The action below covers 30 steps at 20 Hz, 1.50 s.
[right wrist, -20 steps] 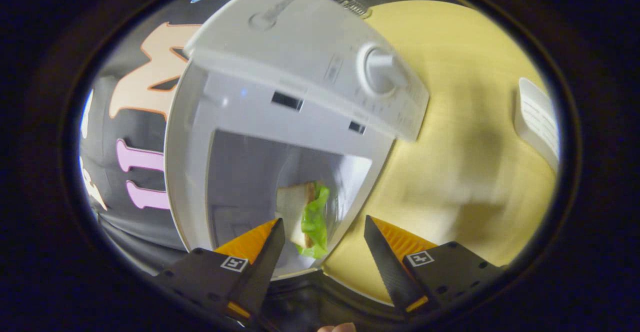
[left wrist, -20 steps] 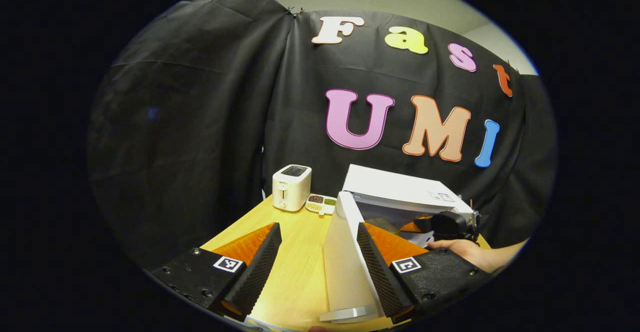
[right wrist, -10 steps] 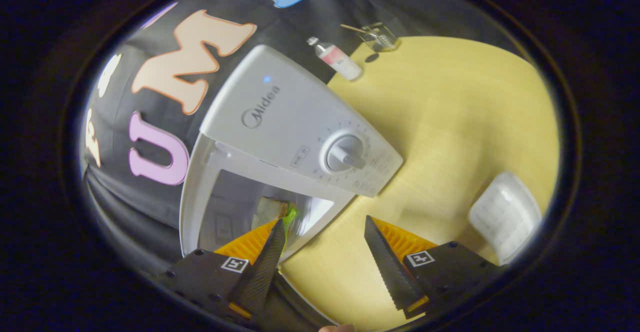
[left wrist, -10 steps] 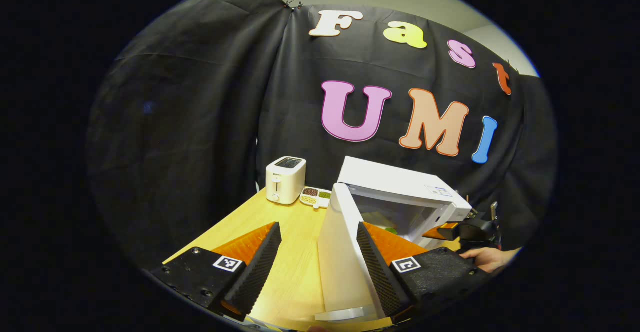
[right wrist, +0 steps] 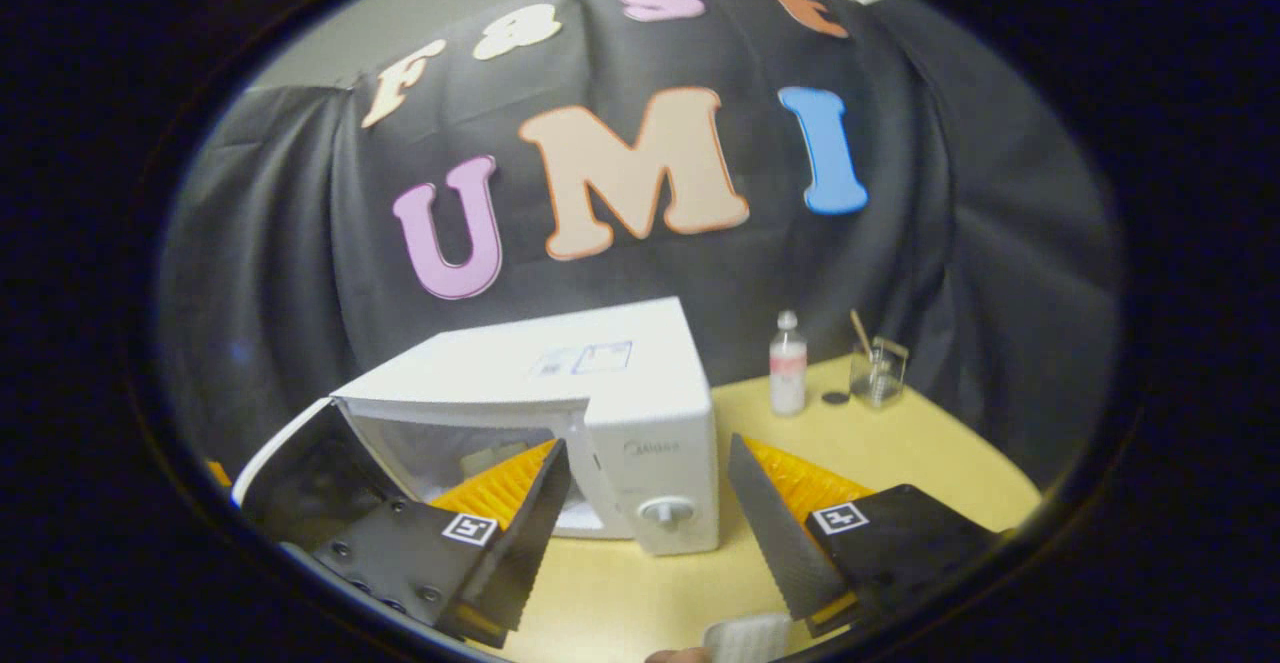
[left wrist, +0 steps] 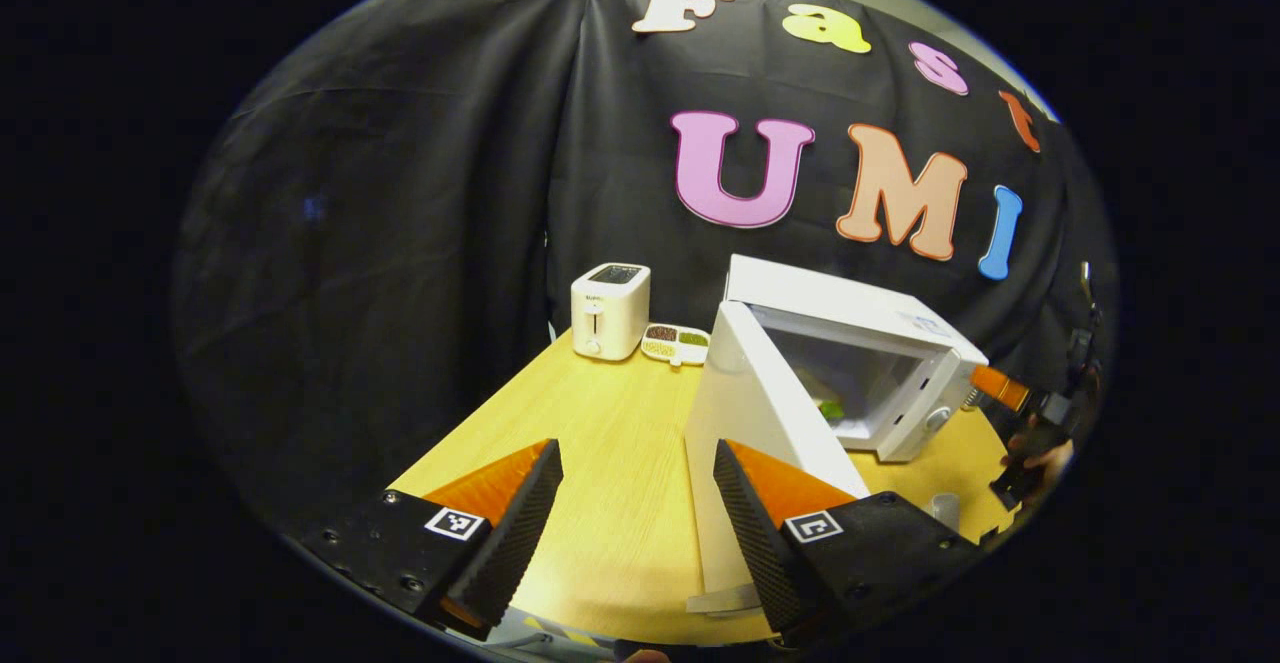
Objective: Open the microwave oven with the left hand, put the food in, and close the microwave oven.
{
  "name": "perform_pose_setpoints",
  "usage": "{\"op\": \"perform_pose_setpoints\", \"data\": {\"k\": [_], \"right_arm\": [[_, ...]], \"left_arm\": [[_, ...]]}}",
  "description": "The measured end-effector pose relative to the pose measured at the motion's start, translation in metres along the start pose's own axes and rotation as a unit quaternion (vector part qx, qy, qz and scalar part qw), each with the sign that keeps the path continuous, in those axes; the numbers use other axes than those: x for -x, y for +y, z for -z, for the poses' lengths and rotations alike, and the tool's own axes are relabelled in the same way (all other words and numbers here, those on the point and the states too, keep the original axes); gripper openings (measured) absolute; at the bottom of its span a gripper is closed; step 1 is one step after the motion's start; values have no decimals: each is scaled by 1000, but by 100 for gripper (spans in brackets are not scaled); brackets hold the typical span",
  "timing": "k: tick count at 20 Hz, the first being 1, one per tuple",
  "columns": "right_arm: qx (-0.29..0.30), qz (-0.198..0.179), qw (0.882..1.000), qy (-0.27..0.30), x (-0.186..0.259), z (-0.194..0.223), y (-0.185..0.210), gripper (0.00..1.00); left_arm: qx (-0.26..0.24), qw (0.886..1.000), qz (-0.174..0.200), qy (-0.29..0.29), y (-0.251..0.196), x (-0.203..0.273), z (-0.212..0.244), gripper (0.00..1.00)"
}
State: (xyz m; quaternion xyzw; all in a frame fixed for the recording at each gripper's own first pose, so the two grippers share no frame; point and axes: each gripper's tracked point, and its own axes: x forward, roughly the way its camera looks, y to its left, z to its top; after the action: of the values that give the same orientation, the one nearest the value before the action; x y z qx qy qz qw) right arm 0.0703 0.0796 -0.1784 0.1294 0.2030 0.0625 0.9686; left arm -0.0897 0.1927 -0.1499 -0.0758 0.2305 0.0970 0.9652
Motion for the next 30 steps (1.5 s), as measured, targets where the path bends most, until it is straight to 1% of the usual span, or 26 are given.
{"op": "perform_pose_setpoints", "data": {"k": [1, 2, 3, 4, 5, 6, 7, 8, 11, 12, 13, 18, 22, 23, 24, 25, 26, 28, 30], "right_arm": [[12, 1, 1000, -15, 2, -11, -1, 98], [18, 3, 1000, -25, 3, -20, -4, 98], [20, 5, 999, -33, 5, -27, -6, 87], [22, 9, 999, -39, 6, -34, -10, 87], [24, 13, 999, -46, 8, -40, -13, 87], [27, 17, 998, -53, 10, -45, -16, 87], [32, 19, 998, -58, 12, -52, -17, 97], [37, 20, 997, -65, 14, -58, -18, 87], [60, 23, 993, -98, 21, -82, -21, 87], [68, 23, 992, -107, 24, -89, -21, 97], [75, 25, 990, -113, 28, -92, -22, 87], [83, 38, 987, -130, 41, -111, -29, 87], [71, 59, 986, -136, 51, -119, -45, 88], [73, 65, 986, -136, 55, -119, -50, 88], [77, 73, 985, -136, 58, -119, -55, 88], [80, 79, 984, -136, 62, -119, -59, 98], [82, 84, 984, -137, 65, -119, -61, 98], [81, 90, 983, -136, 69, -118, -64, 98], [74, 98, 984, -129, 69, -115, -66, 98]], "left_arm": [[-3, 1000, 6, 11, -5, 3, 7, 89], [-7, 1000, -20, 14, 2, 1, 12, 60], [-10, 999, -45, 22, 11, -3, 18, 30], [-12, 999, -28, 30, 5, -8, 22, 1], [-14, 999, -16, 35, -4, -6, 28, 1], [-19, 999, -12, 36, -8, -7, 30, 1], [-23, 999, -3, 45, -14, -8, 36, 0], [-32, 998, 2, 55, -19, -9, 42, 0], [-60, 995, 25, 81, -36, -11, 59, 1], [-72, 995, 31, 69, -38, -16, 56, 1], [-78, 993, 39, 77, -45, -13, 59, 1], [-106, 986, 86, 99, -85, -23, 76, 1], [-146, 976, 125, 101, -116, -32, 84, 1], [-160, 973, 133, 100, -121, -36, 85, 1], [-174, 971, 133, 98, -123, -41, 83, 1], [-188, 969, 133, 93, -124, -45, 79, 1], [-199, 967, 136, 87, -128, -50, 76, 1], [-205, 964, 154, 72, -141, -55, 70, 1], [-208, 962, 161, 67, -150, -63, 69, 1]]}}
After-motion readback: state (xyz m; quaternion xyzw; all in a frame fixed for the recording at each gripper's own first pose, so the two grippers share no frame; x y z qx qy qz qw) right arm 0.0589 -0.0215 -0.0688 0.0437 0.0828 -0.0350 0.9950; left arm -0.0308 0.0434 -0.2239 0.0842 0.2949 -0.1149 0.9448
